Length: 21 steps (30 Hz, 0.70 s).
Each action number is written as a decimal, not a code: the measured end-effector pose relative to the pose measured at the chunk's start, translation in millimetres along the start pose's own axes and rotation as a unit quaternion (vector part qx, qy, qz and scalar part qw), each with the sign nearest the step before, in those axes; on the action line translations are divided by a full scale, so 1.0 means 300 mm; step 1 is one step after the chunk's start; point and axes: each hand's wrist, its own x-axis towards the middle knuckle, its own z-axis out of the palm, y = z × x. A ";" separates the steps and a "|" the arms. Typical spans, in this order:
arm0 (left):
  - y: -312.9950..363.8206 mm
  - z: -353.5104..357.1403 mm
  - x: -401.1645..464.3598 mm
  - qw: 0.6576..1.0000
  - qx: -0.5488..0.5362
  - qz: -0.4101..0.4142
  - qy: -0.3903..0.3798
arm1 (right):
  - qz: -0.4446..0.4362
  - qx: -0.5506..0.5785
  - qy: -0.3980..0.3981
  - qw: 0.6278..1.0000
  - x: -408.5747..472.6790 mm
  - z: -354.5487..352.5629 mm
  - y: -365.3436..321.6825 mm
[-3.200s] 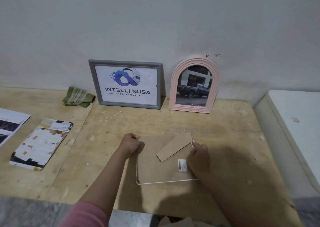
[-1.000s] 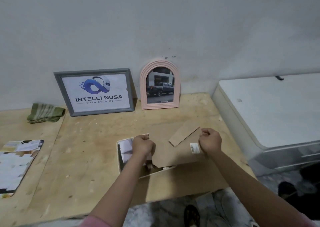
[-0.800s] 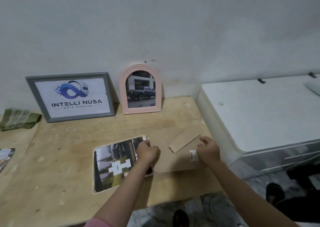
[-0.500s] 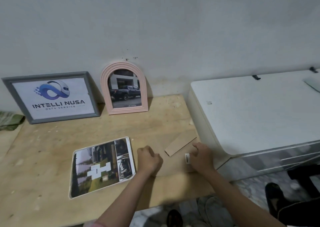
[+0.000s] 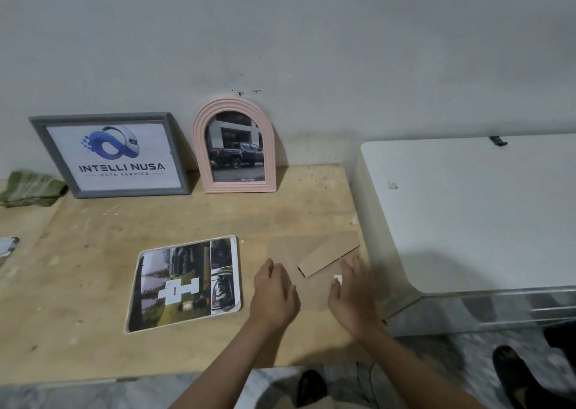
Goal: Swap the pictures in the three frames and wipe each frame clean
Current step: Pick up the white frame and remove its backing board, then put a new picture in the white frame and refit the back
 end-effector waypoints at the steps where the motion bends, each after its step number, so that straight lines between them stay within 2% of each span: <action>1: -0.009 -0.011 -0.003 1.000 -0.006 0.009 0.020 | -0.010 0.008 0.027 1.000 0.004 0.000 -0.022; 4: -0.057 -0.069 -0.024 0.997 -0.012 0.010 0.080 | -0.075 0.048 0.048 0.995 0.023 0.028 -0.115; 8: -0.189 -0.182 -0.039 0.988 -0.014 -0.045 0.150 | -0.157 0.022 -0.024 0.987 0.035 0.089 -0.266; 11: -0.304 -0.293 -0.057 0.980 0.005 -0.097 0.174 | -0.217 -0.003 -0.067 0.974 0.050 0.137 -0.386; 14: -0.421 -0.398 -0.072 0.979 0.034 -0.133 0.153 | -0.254 -0.031 -0.104 0.961 0.069 0.187 -0.507; 18: -0.551 -0.495 -0.050 0.985 0.065 -0.115 0.107 | -0.260 -0.109 -0.142 0.949 0.094 0.250 -0.610; 21: -0.613 -0.534 -0.016 0.988 0.122 -0.084 0.035 | -0.239 -0.182 -0.168 0.939 0.112 0.274 -0.652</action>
